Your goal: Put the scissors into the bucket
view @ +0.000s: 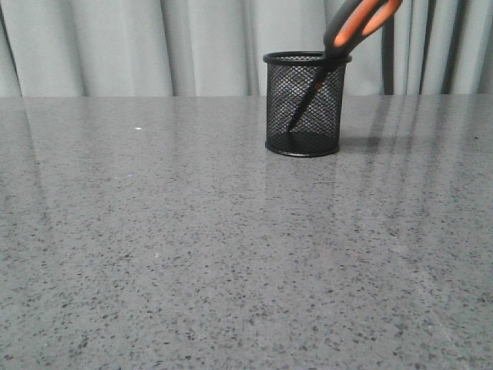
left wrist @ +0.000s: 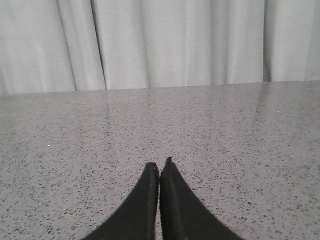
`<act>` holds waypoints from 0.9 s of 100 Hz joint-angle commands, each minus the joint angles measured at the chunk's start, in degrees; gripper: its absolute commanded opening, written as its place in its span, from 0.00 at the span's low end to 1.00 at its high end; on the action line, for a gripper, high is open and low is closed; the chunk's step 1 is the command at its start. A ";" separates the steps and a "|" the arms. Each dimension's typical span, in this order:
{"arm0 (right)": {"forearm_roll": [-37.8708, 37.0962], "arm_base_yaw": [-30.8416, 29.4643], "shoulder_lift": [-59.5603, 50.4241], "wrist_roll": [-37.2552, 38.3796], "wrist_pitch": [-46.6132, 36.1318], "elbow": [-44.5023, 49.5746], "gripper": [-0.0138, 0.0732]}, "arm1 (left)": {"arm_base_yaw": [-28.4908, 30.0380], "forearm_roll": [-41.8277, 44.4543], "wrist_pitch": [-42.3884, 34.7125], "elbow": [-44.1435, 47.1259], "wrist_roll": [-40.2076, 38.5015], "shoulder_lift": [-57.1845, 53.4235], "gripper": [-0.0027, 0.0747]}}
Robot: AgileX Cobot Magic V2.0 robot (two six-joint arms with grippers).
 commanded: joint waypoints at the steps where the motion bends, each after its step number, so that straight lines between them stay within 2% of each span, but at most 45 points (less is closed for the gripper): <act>1: 0.82 -0.19 0.62 -0.50 -3.62 -1.47 0.10 | 0.04 -0.49 -4.48 1.60 -0.69 -1.47 0.01; 8: -0.20 -0.19 0.62 -0.50 -3.73 -1.34 0.10 | 0.04 -0.49 -4.48 1.60 -0.69 -1.47 0.01; 24: -12.37 -0.19 0.62 2.00 -7.79 1.07 0.10 | 0.04 -0.49 -4.48 1.60 -0.69 -1.47 0.01; 48: -33.87 -0.19 -1.32 20.39 -20.70 11.24 0.10 | 0.04 -0.49 -4.48 1.60 -0.69 -1.47 0.01; 61: -35.36 -0.29 -6.84 23.09 -21.68 17.35 0.10 | 0.04 -0.49 -4.48 1.60 -0.69 -1.47 0.01; 66: -35.99 -0.40 -6.46 23.61 -18.07 17.05 0.10 | 0.04 -0.49 -4.37 1.60 -0.69 -1.42 0.01; 90: -38.34 -1.51 -6.69 23.61 -16.50 17.17 0.10 | 0.04 -0.49 -4.37 1.60 -0.69 -1.42 0.01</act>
